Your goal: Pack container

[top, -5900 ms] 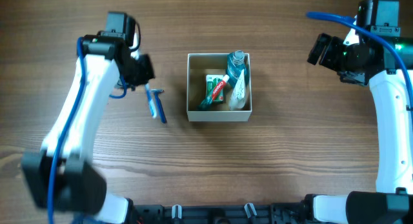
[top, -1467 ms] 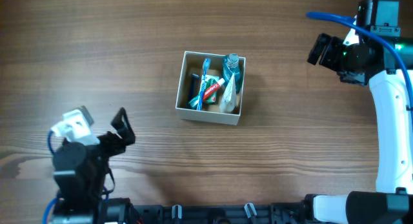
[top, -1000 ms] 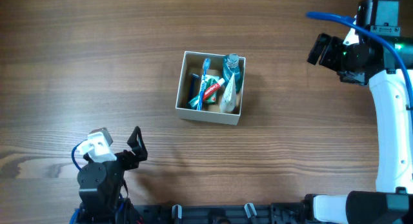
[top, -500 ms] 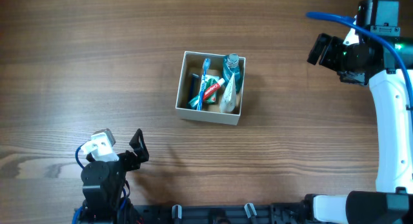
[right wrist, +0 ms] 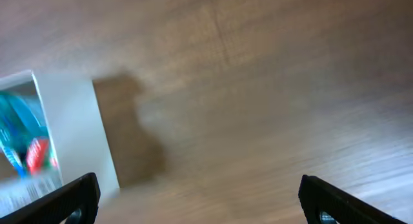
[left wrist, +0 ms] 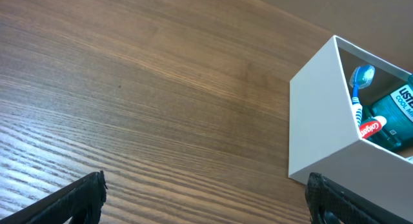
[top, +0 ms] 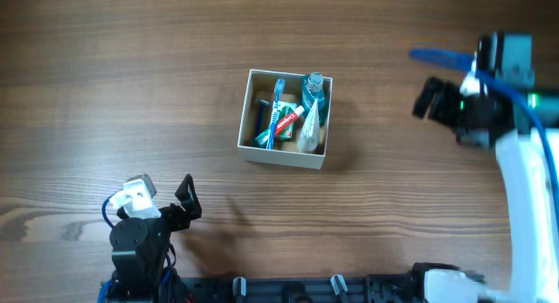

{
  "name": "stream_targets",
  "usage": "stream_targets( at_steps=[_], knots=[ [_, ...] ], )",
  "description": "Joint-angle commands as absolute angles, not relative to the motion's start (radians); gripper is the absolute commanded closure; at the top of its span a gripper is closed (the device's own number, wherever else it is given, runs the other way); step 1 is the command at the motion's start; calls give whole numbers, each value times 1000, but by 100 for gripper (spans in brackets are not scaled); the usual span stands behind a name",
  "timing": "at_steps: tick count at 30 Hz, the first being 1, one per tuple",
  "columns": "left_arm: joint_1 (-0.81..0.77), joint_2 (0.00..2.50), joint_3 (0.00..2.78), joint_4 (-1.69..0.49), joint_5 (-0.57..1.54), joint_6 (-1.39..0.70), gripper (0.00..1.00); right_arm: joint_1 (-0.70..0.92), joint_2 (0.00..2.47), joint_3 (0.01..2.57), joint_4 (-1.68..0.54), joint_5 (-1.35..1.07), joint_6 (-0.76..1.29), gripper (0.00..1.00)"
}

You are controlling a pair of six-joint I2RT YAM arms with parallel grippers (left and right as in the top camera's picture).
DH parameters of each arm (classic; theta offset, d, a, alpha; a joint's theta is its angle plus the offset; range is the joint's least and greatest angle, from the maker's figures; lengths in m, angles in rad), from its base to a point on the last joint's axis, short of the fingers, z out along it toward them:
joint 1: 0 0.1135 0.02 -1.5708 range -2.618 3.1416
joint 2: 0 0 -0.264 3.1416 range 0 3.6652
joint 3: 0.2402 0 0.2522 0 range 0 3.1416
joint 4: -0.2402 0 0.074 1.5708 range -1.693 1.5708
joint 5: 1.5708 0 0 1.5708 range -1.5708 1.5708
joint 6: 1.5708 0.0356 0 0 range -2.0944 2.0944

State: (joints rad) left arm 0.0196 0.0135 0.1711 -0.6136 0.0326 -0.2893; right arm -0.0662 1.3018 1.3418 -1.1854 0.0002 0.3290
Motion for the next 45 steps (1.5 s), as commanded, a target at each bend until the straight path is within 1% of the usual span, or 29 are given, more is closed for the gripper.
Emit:
stream_targets(
  at_steps=[1, 2, 4, 6, 8, 13, 18, 25, 30, 38, 45],
  knots=[
    [16, 3, 155, -617, 52, -269, 0, -58, 1055, 1191, -1052, -11, 310, 0],
    [16, 3, 155, -617, 52, -269, 0, -58, 987, 1144, -963, -45, 237, 0],
    [16, 3, 155, -617, 52, -269, 0, -58, 850, 1027, -791, -139, 18, 0],
    [16, 3, 155, -617, 52, -269, 0, -58, 730, 908, -696, -171, -82, 0],
    [16, 3, 155, -617, 52, -269, 0, -58, 601, 761, -628, -170, -127, 0],
    [16, 3, 155, -617, 52, -269, 0, -58, 370, 470, -497, -170, -133, 0],
    [16, 3, 155, -617, 52, -269, 0, -58, 242, 304, -440, -212, -131, 0],
    [16, 3, 155, -617, 52, -269, 0, -58, 184, 188, -351, -238, -128, 0],
    [16, 3, 155, -617, 52, -269, 0, -59, 171, 182, -352, -242, -128, 0],
    [16, 3, 155, -617, 52, -269, 1, -59, 42, 122, -336, -241, -131, 0],
    [16, 3, 155, -617, 52, -269, 0, -59, 25, 122, -336, -241, -131, 0]
  ],
)
